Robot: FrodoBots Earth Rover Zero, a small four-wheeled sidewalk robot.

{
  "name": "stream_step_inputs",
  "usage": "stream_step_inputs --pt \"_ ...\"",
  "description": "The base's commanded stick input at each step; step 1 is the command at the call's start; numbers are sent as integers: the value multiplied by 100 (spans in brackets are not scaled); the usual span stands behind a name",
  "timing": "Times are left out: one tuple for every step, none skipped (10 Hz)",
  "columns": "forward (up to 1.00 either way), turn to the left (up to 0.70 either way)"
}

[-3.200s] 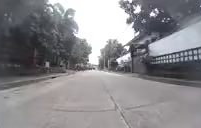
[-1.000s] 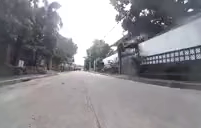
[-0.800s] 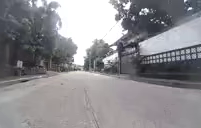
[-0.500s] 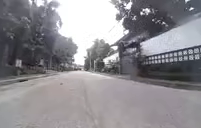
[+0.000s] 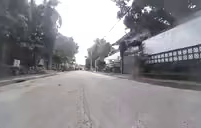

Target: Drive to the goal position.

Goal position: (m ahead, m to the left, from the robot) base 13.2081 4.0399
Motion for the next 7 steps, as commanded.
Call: stream_step_inputs --pt "50 -50" --pt "50 -50" --pt "50 -50" --pt "50 -43" --pt "50 -20" --pt "50 0" --pt "50 0"
